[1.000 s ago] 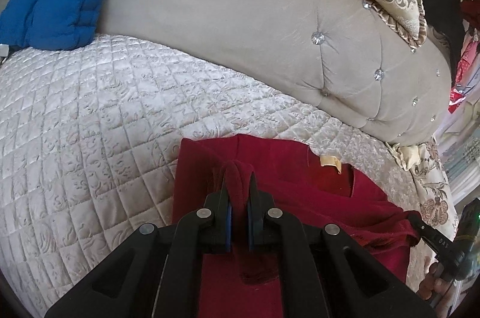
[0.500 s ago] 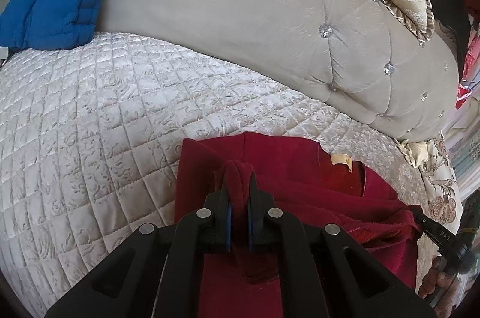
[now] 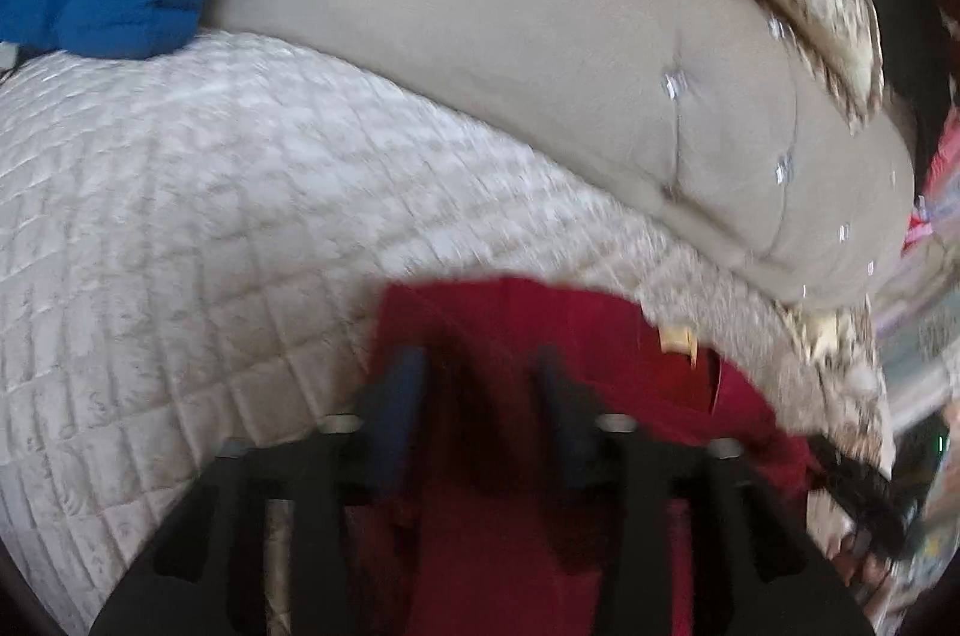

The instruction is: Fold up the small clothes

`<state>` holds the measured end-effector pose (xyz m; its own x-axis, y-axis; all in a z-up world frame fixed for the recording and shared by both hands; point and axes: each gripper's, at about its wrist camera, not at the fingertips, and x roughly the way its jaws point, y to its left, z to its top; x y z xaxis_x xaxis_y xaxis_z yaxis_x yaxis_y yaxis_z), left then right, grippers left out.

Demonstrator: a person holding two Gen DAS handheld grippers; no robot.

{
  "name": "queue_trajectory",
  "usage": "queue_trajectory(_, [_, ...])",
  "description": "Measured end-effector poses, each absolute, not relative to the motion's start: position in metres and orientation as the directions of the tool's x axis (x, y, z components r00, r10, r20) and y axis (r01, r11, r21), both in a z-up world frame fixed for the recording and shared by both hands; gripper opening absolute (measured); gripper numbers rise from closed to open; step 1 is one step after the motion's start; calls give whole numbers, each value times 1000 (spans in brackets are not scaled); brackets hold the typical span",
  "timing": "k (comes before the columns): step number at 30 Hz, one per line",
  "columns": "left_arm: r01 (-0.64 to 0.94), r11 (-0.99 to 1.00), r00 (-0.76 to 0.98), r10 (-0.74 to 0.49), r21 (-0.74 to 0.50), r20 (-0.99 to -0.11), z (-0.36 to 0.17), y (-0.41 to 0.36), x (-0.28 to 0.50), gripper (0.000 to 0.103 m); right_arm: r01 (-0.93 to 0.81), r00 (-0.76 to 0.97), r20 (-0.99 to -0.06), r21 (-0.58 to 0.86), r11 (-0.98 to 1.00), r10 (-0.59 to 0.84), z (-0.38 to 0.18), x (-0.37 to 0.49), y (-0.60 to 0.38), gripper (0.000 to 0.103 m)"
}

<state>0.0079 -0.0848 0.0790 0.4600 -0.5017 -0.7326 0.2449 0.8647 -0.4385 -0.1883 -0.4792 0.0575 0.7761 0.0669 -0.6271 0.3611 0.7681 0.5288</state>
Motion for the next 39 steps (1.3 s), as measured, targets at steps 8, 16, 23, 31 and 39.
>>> queue_trajectory(8, [180,852,518,-506,-491,-689,93,-53,7,25,325,842,-538,447,833,-41,96,-233,-452,48])
queue_trajectory(16, [227,875,485,-482,-427,-730,85,-70,2,25,205,766,-642,312,928,46,77,-169,-396,48])
queue_trajectory(23, [314,895,424,-431,-317,-797,68,-92,-3,25,302,656,-754,249,920,-11,38,-91,-411,50])
queue_trajectory(31, [380,855,370,-490,-352,-789,80,-62,-24,27,334,718,-696,378,863,28,60,-161,-435,63])
queue_trajectory(39, [483,792,211,-520,-374,-828,69,-51,-86,28,296,728,-684,385,874,55,59,-267,-415,75])
